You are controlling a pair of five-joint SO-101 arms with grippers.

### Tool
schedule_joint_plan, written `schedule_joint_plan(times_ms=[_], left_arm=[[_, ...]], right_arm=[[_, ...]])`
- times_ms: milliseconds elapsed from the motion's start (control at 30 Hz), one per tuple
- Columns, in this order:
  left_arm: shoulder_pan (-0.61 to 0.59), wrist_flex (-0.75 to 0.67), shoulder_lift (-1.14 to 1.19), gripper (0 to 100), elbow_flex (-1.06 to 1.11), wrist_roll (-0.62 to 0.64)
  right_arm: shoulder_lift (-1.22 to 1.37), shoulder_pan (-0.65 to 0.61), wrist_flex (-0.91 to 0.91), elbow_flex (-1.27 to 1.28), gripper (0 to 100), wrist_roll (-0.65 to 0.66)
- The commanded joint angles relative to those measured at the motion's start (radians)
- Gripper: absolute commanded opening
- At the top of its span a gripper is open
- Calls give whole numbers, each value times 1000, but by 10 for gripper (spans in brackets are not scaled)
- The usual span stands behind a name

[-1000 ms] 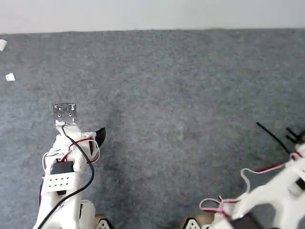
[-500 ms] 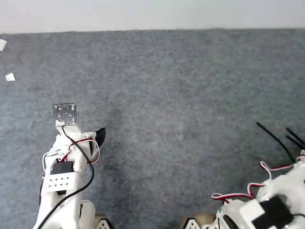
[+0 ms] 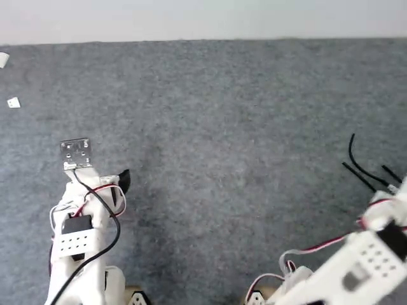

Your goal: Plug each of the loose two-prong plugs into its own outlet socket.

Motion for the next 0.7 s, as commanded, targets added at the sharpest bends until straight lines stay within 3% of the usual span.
schedule_joint_plan(times_ms=[0, 67, 300, 467, 567, 667], left_arm=[[-12, 28, -48, 126, -73, 29], [-17, 81, -118, 81, -70, 29], [-14, 169, -583, 82, 136, 34], [-18, 423, -988, 81, 232, 31], [-21, 537, -1002, 81, 209, 29], [-64, 551, -947, 81, 199, 29]], right_arm=[[-156, -77, 1, 117, 18, -14], [-223, -116, -1, 187, 18, -14], [-473, -231, -54, 420, 18, -14], [-625, -328, -27, 555, 23, -12], [-713, -406, 82, 600, 23, -12], [-808, -473, 222, 608, 23, -12]])
